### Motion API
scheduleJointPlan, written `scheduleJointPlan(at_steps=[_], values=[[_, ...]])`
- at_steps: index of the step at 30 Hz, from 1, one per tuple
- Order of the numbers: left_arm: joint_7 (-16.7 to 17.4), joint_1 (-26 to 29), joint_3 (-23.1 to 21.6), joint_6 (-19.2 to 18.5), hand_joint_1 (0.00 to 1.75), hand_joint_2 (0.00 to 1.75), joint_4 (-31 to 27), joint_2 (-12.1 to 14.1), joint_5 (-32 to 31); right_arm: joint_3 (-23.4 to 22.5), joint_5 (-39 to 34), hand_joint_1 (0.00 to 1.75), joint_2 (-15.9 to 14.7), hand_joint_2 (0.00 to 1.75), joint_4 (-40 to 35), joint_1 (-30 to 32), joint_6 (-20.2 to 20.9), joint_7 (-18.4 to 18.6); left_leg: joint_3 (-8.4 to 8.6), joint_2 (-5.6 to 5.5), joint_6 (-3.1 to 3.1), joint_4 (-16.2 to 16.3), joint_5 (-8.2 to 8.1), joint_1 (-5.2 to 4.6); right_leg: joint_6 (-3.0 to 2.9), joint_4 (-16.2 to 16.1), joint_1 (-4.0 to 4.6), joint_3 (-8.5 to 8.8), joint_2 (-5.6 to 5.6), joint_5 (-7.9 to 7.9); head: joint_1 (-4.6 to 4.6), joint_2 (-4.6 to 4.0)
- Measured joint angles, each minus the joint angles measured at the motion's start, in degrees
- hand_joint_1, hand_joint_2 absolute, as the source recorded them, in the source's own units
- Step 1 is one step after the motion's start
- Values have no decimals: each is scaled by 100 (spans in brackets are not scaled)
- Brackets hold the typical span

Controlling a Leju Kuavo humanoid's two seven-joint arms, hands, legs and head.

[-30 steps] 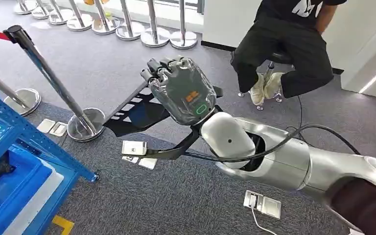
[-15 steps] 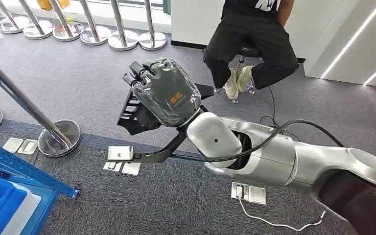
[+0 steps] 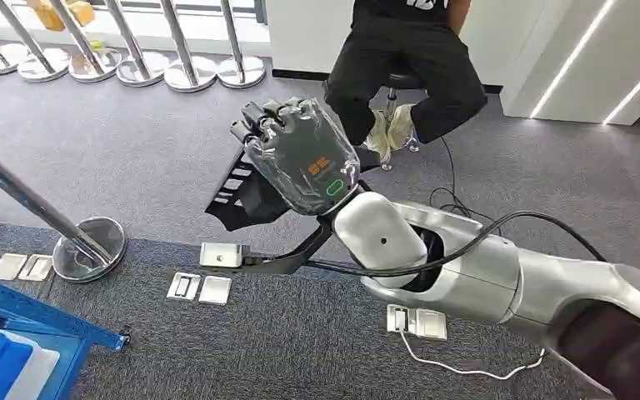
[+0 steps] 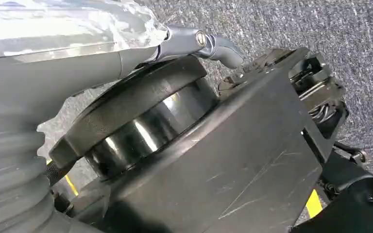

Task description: Take the parts from the cabinet and place them on the table.

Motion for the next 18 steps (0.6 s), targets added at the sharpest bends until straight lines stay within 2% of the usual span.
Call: scheduleJointPlan(at_steps=[1,3,4,5,6,7,8,9,10,11,13,14,15,16,18], values=[[-9,-5,0,0,0,175,0,0,-2,0,0,175,0,175,0,-3,0,4,-158,-64,-4,342,-193,1,-40,0,2,8,13,-3,-59,0],[-26,-10,0,-2,0,175,2,2,-2,4,2,175,0,175,0,21,0,4,-609,-109,-24,1249,-557,-5,-57,7,21,18,105,-15,-147,0],[-37,-19,0,-4,0,175,0,4,0,4,2,175,0,175,0,29,2,4,-755,-111,-33,1516,-582,-18,-59,16,25,19,159,-17,-160,0],[-37,-27,0,-13,0,175,0,4,0,4,2,175,0,175,0,35,4,7,-747,-115,-29,1490,-483,-24,-61,24,25,28,211,-23,-171,0],[-37,-22,0,-11,0,175,0,4,0,4,2,175,0,175,0,37,7,11,-638,-119,-22,1237,-260,-22,-60,32,25,38,278,-31,-193,0],[-37,-15,0,-11,0,175,0,4,-2,4,2,175,0,175,0,36,7,22,-451,-135,-13,781,43,-13,-50,49,22,48,348,-41,-217,0],[-35,-20,0,-9,0,175,0,4,-4,4,2,175,0,175,0,36,7,28,-257,-196,-7,295,320,0,-35,75,18,57,399,-59,-228,0],[-33,-15,0,-11,0,175,0,4,-9,4,2,175,-2,175,0,43,7,31,-167,-383,19,72,327,20,-13,84,10,37,437,-76,-234,0],[-33,-5,0,-13,0,175,0,2,-9,4,2,175,-2,175,2,36,11,35,-166,-501,28,-41,347,28,5,159,40,-23,494,-71,-236,0],[-33,-1,0,-13,0,175,0,2,-9,4,2,175,0,175,0,42,9,46,-150,-449,60,-110,266,20,40,157,19,-80,527,-45,-239,0],[-35,-3,0,-15,0,175,0,0,-7,2,-2,175,-22,175,7,69,11,77,-152,-409,94,-116,283,-2,84,125,13,-88,598,-17,-210,0],[-37,-14,0,-17,0,175,-4,-20,-7,2,-2,175,-28,175,7,71,11,81,-133,-345,144,-170,313,54,101,158,25,-99,628,-43,-208,0],[-37,-20,0,-15,0,175,-2,-13,-9,0,-2,175,-35,175,7,66,9,83,-114,-302,162,-186,323,49,136,279,37,-136,449,-142,-185,0],[-37,-12,0,-15,0,175,-2,-13,-6,-2,-4,175,-37,175,7,64,9,90,-112,-253,194,-189,323,50,180,594,23,-290,287,-340,-101,0],[-37,-3,0,-15,0,175,-2,-13,-7,0,-4,175,-37,175,7,93,7,90,-114,-158,206,-189,315,35,248,1450,-25,-709,166,-708,-66,0]])
